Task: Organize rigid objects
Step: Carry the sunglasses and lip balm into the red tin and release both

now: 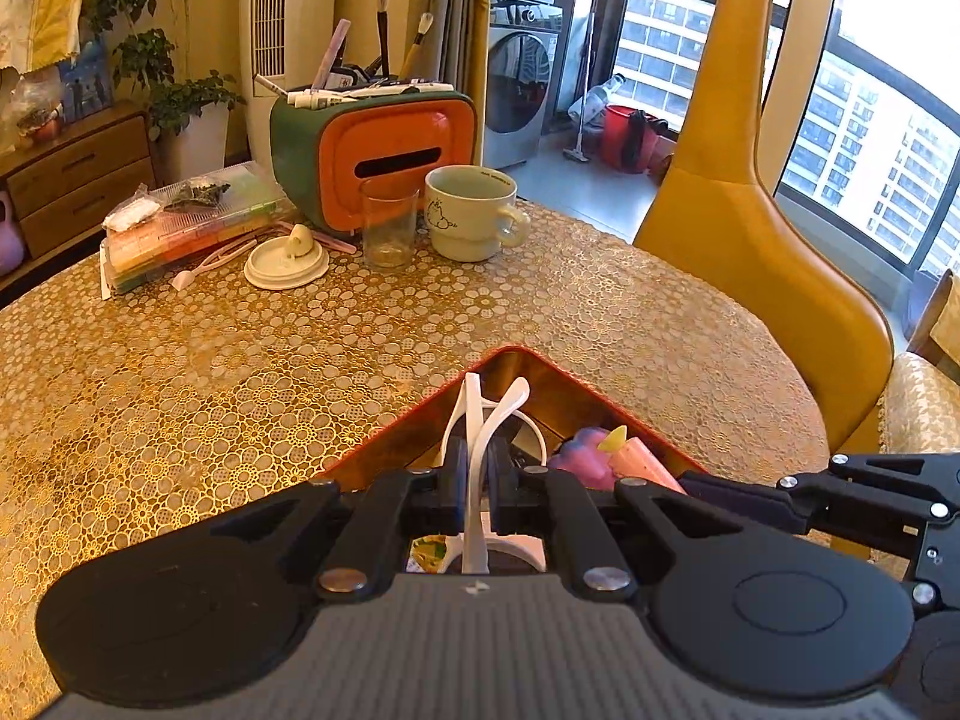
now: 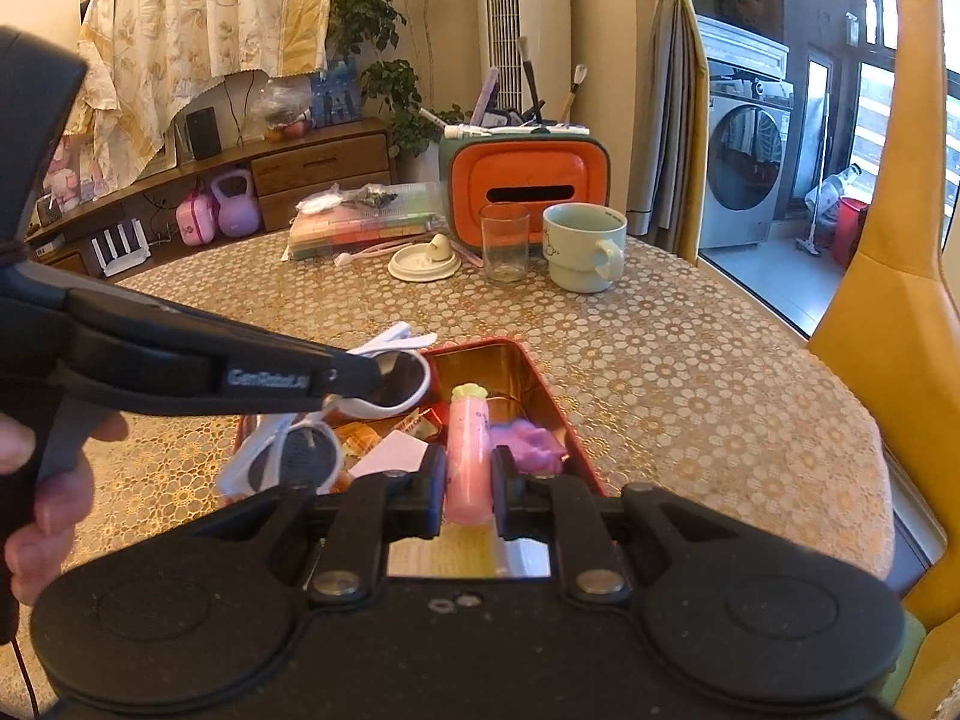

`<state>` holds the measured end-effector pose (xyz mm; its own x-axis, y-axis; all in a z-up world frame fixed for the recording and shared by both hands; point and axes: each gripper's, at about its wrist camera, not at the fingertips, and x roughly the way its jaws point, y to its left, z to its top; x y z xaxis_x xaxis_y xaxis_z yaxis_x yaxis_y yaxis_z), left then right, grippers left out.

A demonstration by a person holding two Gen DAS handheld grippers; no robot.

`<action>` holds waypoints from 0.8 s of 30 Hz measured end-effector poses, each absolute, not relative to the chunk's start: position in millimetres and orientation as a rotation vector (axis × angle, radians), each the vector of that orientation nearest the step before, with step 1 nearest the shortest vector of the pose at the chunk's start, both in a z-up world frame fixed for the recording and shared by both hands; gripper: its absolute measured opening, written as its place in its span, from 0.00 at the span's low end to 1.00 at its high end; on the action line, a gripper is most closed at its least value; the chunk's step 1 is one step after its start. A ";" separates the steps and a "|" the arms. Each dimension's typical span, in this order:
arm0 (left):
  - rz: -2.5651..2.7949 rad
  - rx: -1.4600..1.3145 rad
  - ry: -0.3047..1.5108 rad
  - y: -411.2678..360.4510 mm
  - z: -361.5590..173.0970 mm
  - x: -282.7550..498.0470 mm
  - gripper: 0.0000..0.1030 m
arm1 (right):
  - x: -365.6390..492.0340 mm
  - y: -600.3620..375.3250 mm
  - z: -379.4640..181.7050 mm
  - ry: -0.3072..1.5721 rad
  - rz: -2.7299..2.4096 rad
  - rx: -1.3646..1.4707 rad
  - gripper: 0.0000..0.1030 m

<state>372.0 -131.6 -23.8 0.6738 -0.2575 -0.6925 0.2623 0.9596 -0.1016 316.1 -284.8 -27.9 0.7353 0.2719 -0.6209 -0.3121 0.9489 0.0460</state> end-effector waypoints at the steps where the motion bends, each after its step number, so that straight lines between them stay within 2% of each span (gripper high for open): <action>1: -0.290 0.005 0.781 -131.8 -25.6 375.3 0.07 | 318.3 -283.4 -29.7 0.676 0.322 -0.064 0.14; 24: -0.295 -0.017 0.861 -133.3 -63.5 403.9 0.07 | 344.0 -269.7 -51.9 0.731 0.286 -0.112 0.14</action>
